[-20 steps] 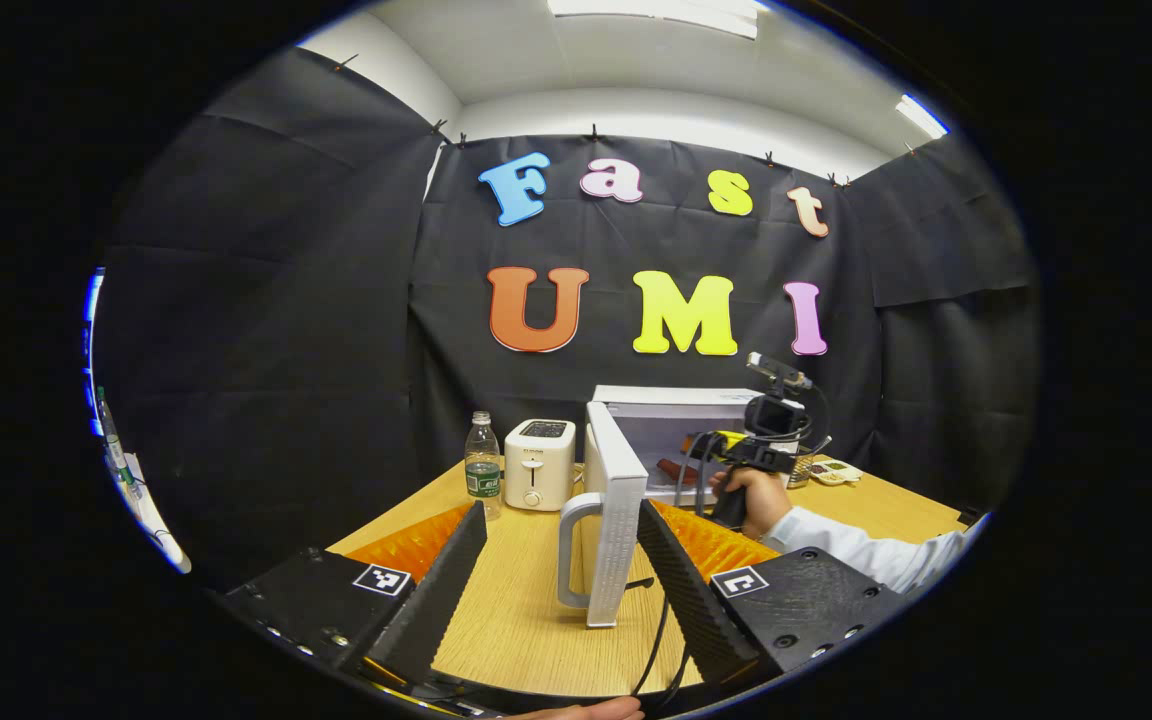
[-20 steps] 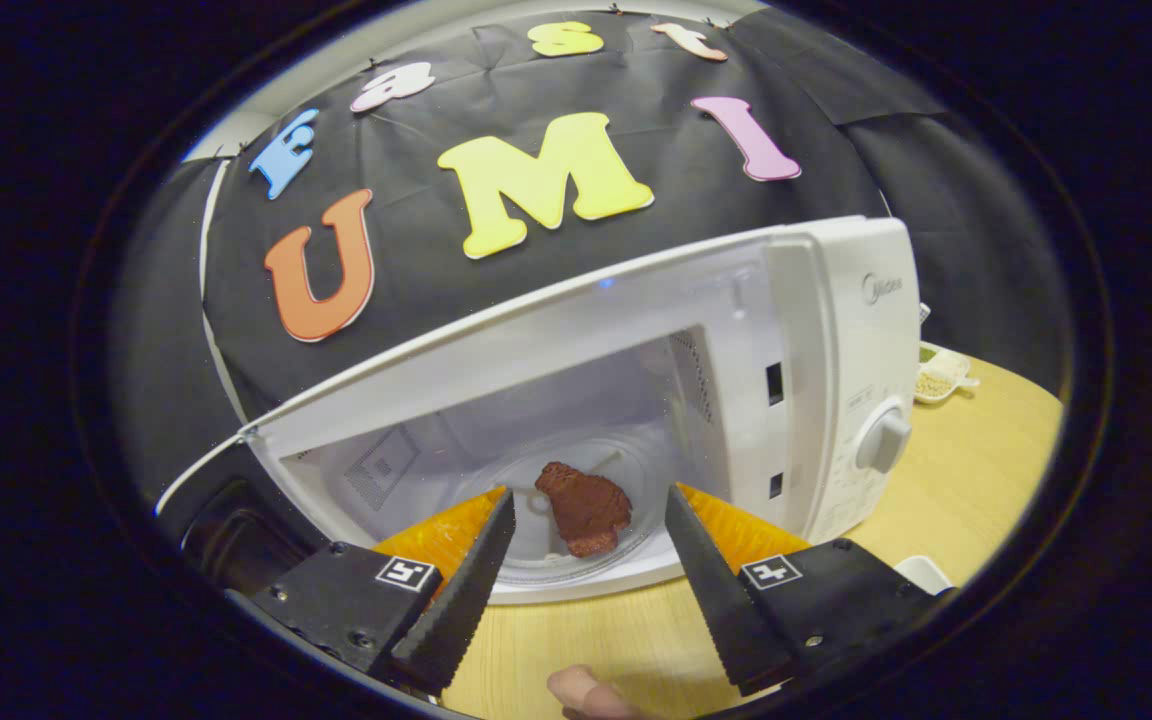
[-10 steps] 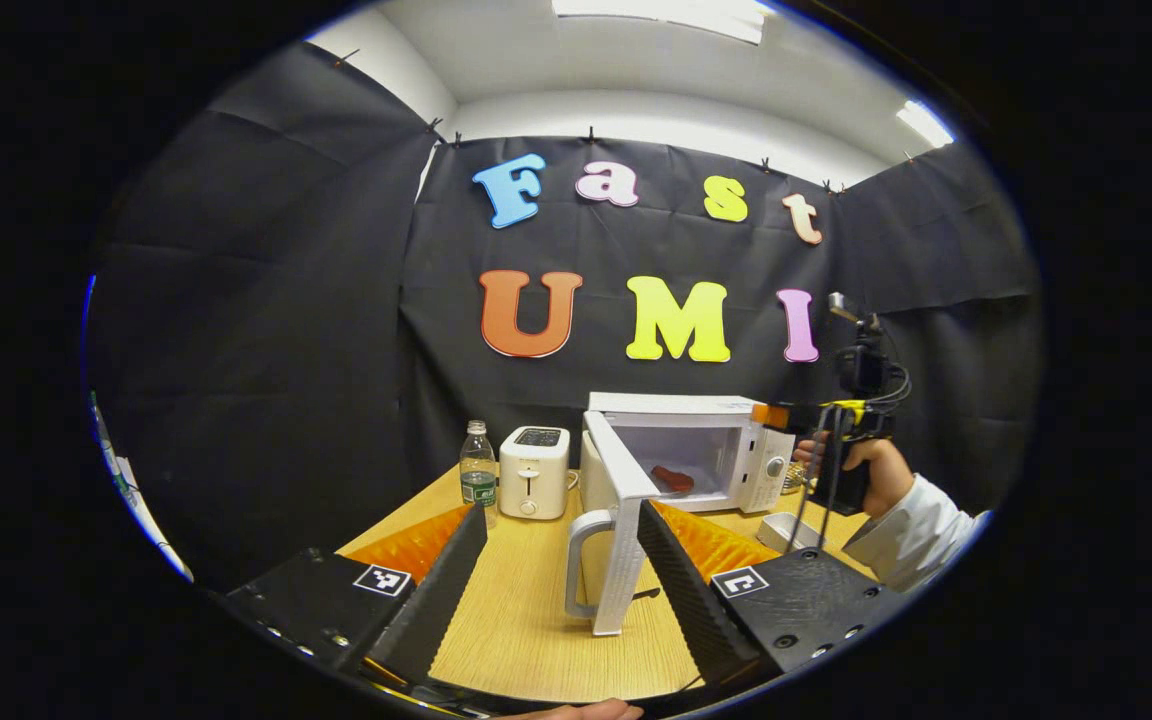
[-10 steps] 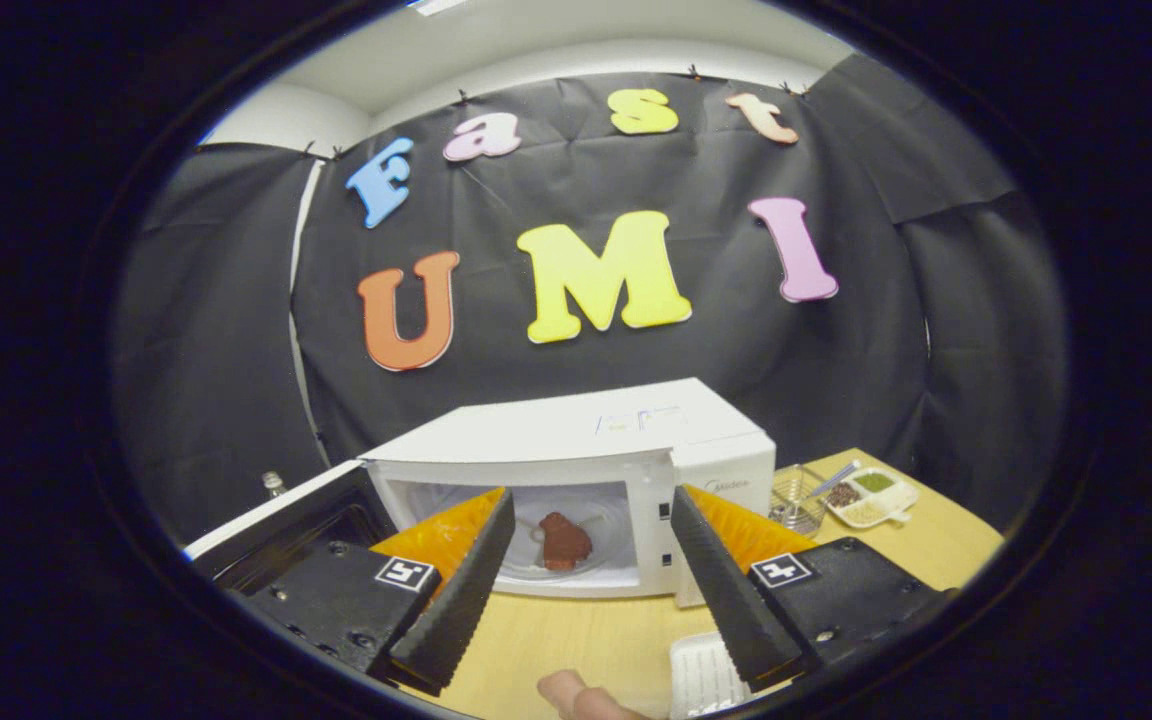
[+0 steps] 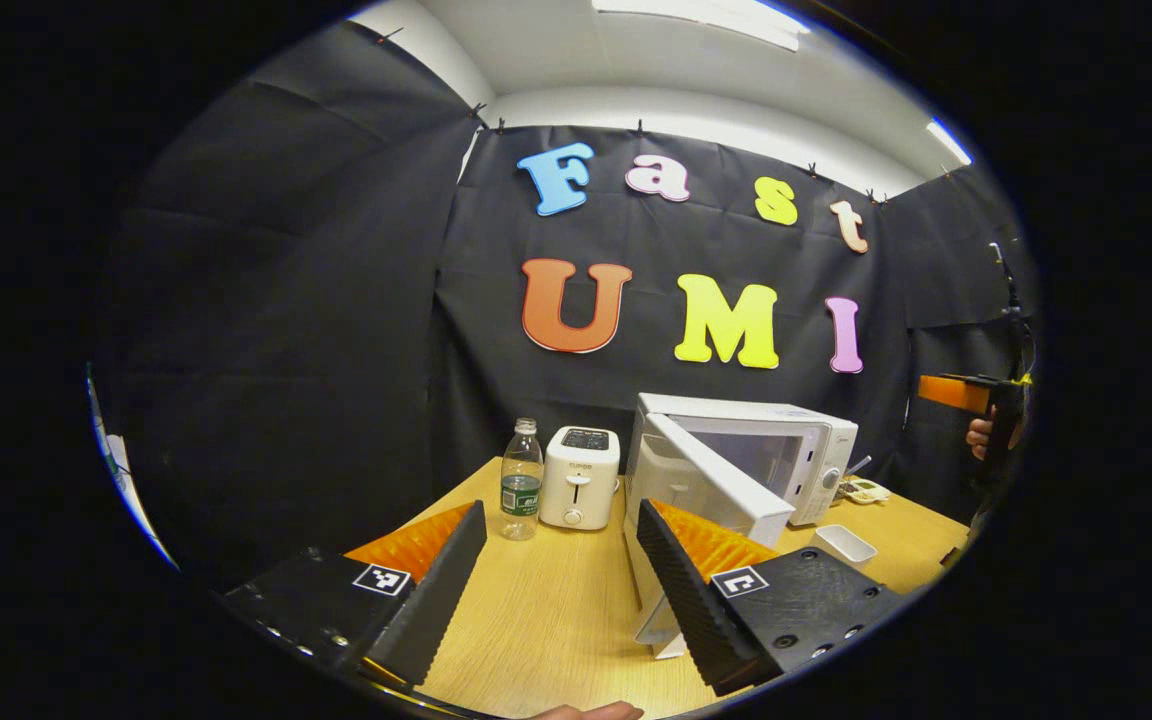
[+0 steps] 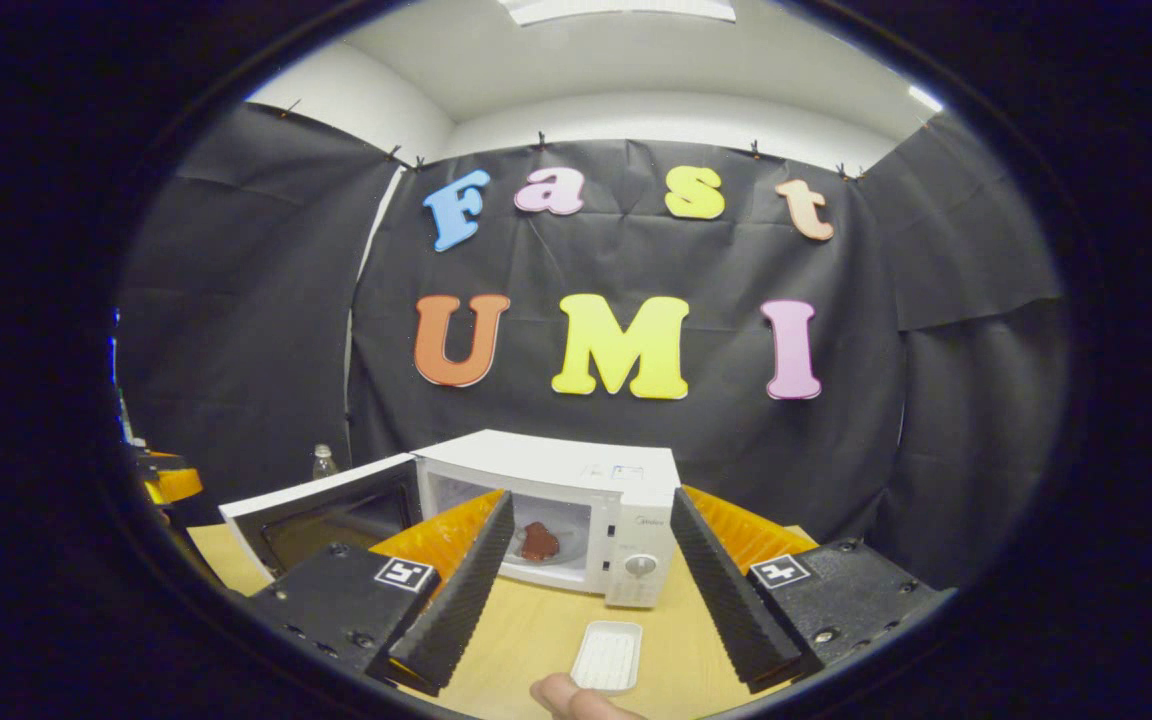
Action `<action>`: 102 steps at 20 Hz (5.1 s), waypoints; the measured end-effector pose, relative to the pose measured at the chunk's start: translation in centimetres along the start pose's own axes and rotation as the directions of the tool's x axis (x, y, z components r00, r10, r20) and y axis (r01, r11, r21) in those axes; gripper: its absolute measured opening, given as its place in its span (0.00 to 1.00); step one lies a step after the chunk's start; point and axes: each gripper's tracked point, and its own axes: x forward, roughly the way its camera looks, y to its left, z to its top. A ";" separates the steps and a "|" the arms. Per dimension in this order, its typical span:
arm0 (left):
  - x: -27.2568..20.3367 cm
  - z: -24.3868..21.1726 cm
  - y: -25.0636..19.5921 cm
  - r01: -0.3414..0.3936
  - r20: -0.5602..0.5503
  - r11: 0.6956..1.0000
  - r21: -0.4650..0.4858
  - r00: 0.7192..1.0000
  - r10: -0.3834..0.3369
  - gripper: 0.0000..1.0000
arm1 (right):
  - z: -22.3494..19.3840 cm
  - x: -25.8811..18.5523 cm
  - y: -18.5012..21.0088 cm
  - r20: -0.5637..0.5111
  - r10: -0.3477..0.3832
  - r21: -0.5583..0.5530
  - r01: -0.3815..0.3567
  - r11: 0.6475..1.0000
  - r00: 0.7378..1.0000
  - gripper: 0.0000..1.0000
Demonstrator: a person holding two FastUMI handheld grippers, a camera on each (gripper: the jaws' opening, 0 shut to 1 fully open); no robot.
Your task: Open the microwave oven with the left hand, put the food in, and close the microwave oven.
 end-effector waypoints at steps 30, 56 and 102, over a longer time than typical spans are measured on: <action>6.6 -8.6 -9.8 0.280 -0.109 0.955 0.099 0.957 -0.269 0.00 | -3.0 -6.2 -4.3 -0.018 0.042 0.034 -0.041 0.999 0.999 1.00; 14.1 -11.3 -26.6 0.445 -0.146 0.880 0.167 0.894 -0.425 0.00 | -6.2 -3.8 -12.1 -0.037 0.023 0.079 -0.020 0.997 0.999 1.00; 15.7 -8.1 -35.8 0.269 -0.216 0.957 0.107 0.946 -0.241 0.34 | -4.3 -13.5 -12.5 -0.049 -0.168 0.033 0.170 0.985 0.984 1.00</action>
